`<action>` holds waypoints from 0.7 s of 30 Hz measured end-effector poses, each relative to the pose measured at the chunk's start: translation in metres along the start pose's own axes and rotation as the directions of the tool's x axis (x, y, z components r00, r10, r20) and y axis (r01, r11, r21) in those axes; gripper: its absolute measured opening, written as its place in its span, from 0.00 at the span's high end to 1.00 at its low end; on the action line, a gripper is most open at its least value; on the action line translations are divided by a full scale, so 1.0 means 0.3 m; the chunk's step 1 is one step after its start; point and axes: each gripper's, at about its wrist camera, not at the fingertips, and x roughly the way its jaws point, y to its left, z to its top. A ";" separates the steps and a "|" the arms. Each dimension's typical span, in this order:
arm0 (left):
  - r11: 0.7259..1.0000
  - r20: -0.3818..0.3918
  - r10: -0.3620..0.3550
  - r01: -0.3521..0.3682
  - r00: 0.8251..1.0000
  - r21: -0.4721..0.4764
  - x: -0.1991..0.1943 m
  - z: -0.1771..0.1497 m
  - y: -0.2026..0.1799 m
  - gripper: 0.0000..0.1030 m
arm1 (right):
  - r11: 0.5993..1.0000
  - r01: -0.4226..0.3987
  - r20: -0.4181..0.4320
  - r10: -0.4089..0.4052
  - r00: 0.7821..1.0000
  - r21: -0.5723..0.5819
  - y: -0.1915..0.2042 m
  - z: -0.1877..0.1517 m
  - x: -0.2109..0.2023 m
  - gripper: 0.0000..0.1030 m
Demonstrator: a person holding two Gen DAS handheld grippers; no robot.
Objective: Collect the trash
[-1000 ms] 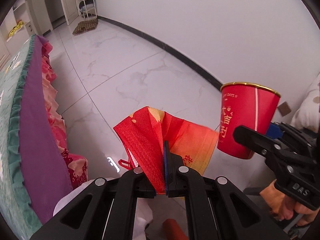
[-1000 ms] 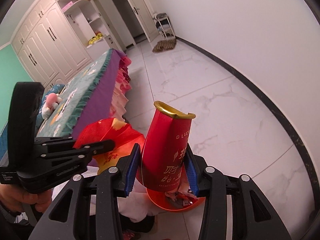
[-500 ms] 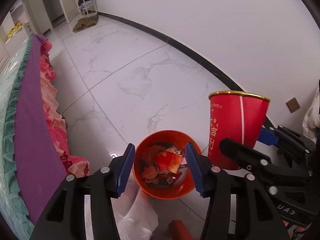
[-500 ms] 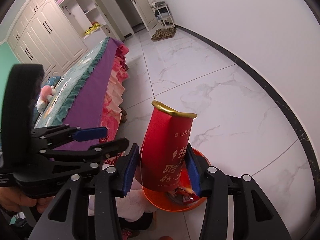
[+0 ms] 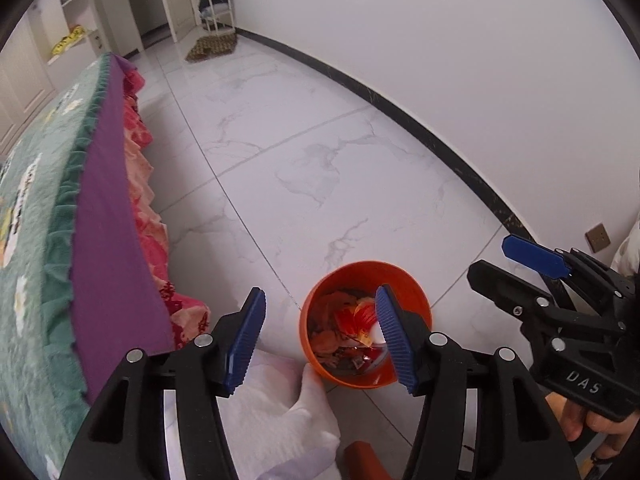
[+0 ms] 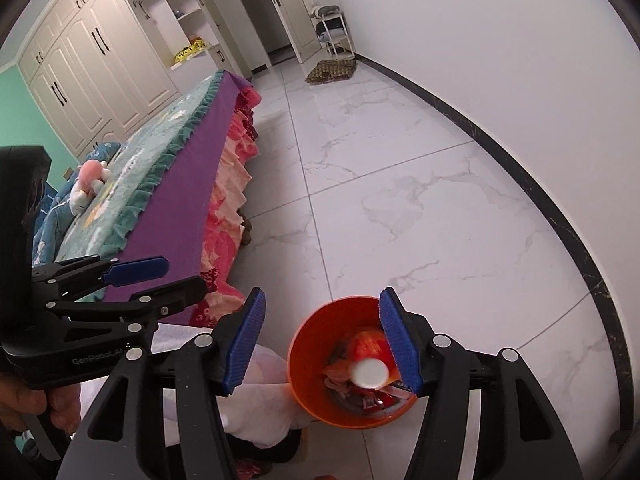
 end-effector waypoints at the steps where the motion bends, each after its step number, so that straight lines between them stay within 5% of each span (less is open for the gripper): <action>1: 1.000 0.016 0.006 -0.006 1.000 -0.004 -0.026 -0.004 0.006 0.43 | 1.000 -0.004 0.009 0.004 1.000 -0.007 0.014 0.002 -0.012 0.42; 7: 0.995 0.164 0.080 -0.069 0.983 -0.074 -0.249 -0.055 0.069 0.41 | 0.991 -0.039 0.143 0.058 0.988 -0.129 0.218 0.036 -0.187 0.38; 9: 0.991 0.208 0.110 -0.092 0.972 -0.098 -0.325 -0.081 0.088 0.28 | 0.984 -0.046 0.180 0.076 0.981 -0.170 0.277 0.042 -0.231 0.35; 16: 0.951 0.338 0.273 -0.200 0.901 -0.235 -0.601 -0.204 0.189 0.21 | 0.931 -0.148 0.263 0.242 0.934 -0.332 0.560 0.060 -0.375 0.31; 21: 0.891 0.370 0.409 -0.279 0.834 -0.357 -0.759 -0.321 0.273 0.18 | 0.883 -0.235 0.280 0.365 0.888 -0.406 0.734 0.055 -0.448 0.25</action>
